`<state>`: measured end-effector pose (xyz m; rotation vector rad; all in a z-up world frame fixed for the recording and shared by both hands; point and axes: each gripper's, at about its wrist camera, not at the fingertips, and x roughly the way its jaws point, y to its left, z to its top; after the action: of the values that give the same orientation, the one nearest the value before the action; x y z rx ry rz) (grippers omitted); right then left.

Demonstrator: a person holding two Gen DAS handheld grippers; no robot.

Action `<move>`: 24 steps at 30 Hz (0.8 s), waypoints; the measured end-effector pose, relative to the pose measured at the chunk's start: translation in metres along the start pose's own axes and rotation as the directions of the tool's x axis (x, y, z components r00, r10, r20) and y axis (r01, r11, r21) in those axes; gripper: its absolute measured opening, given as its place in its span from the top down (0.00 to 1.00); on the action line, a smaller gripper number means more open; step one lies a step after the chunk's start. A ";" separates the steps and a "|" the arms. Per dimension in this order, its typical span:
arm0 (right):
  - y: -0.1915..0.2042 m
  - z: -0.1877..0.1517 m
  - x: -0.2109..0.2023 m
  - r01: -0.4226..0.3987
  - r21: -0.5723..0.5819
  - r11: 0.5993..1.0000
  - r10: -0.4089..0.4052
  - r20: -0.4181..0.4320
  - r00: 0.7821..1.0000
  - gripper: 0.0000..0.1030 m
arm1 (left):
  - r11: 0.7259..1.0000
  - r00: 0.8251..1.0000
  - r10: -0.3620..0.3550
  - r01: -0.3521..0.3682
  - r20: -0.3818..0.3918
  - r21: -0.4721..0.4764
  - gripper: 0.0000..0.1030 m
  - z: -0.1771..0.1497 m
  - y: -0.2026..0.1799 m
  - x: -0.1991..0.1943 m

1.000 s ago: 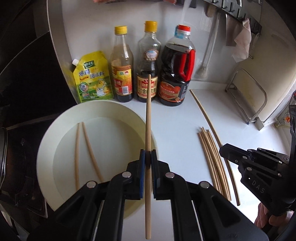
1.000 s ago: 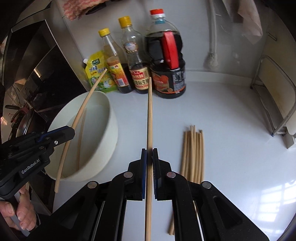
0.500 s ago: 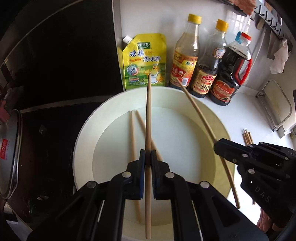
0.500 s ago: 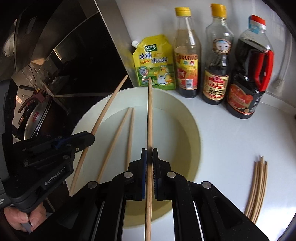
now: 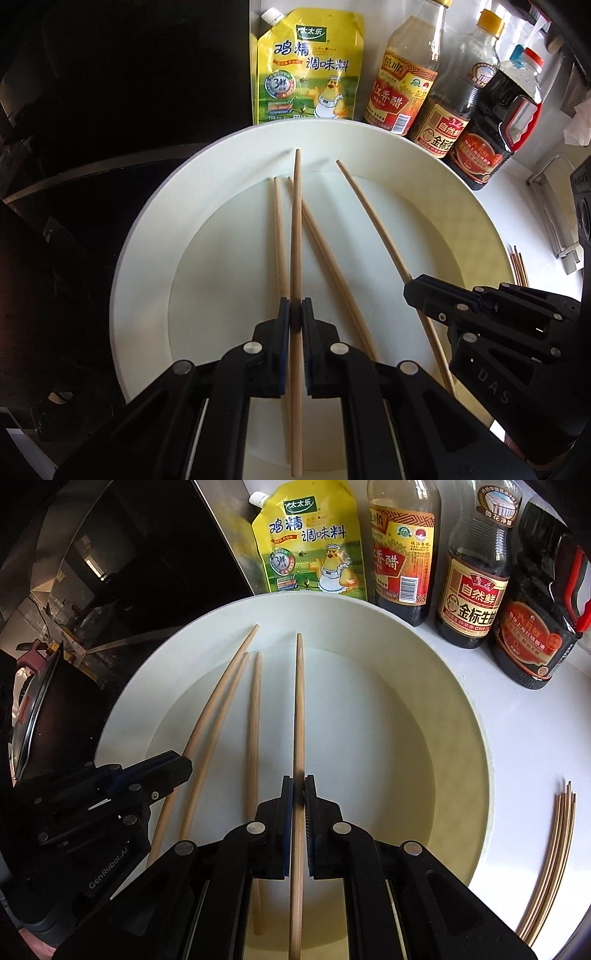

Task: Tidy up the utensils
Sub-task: 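Carry the chopstick into the white basin and open the right tool, then withdraw both open tools from the basin toward the chopstick bundle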

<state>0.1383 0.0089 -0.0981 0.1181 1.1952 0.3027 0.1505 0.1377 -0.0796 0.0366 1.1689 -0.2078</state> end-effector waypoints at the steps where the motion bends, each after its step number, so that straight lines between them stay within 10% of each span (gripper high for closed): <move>1: 0.000 0.001 0.001 0.006 -0.001 1.000 -0.006 -0.002 1.000 0.94 | 1.000 1.000 -0.002 0.002 0.000 0.000 0.93 0.000 0.001 0.001; 8: -0.003 0.002 -0.005 0.027 0.004 1.000 -0.027 0.014 1.000 0.88 | 1.000 1.000 0.010 -0.009 0.026 -0.024 0.67 -0.002 0.008 -0.006; 24: -0.008 -0.017 -0.039 0.025 0.026 0.999 -0.027 0.057 0.998 0.87 | 0.999 0.997 0.020 -0.018 0.069 -0.041 0.67 -0.015 0.011 -0.033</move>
<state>0.1113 -0.0109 -0.0710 0.1327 1.1431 0.2597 0.1270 0.1555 -0.0561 0.0047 1.1029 -0.1671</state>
